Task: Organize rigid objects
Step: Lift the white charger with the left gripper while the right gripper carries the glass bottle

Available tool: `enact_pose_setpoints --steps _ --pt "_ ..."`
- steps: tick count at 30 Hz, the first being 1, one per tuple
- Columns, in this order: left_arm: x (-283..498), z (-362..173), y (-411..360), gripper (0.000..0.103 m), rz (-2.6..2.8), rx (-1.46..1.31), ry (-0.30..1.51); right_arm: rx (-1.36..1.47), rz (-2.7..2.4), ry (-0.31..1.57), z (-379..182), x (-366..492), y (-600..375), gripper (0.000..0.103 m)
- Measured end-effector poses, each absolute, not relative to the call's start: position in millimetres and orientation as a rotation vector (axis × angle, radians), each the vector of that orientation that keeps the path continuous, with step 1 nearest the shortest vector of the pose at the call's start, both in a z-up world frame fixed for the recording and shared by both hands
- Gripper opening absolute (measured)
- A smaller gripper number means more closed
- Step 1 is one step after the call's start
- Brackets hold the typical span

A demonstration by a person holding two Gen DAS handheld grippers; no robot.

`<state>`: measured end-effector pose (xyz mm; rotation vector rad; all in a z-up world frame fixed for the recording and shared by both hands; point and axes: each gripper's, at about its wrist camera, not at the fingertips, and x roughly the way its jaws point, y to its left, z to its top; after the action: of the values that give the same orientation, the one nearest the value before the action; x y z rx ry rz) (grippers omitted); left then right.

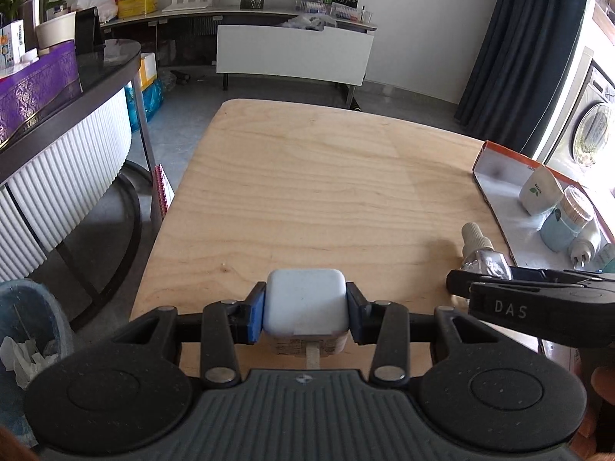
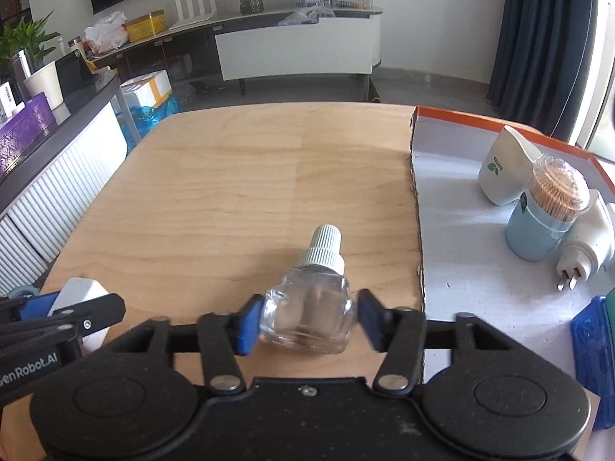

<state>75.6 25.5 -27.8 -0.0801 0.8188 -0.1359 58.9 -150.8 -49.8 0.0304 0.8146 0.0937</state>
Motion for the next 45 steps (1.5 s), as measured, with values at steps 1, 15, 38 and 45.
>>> enact_pose_setpoints --steps 1,15,38,45 --pt "71 -28 25 0.042 -0.137 -0.082 0.815 0.045 0.098 0.806 -51 57 -153 0.061" --pt "45 -4 21 0.042 -0.106 -0.117 0.743 0.085 0.194 0.682 -4 23 -155 0.060" --pt "3 38 -7 0.042 -0.099 -0.115 0.660 0.107 0.206 0.545 51 -48 -193 0.060" --pt "-3 44 -17 0.042 -0.120 -0.108 0.646 0.114 0.185 0.511 60 -60 -207 0.060"
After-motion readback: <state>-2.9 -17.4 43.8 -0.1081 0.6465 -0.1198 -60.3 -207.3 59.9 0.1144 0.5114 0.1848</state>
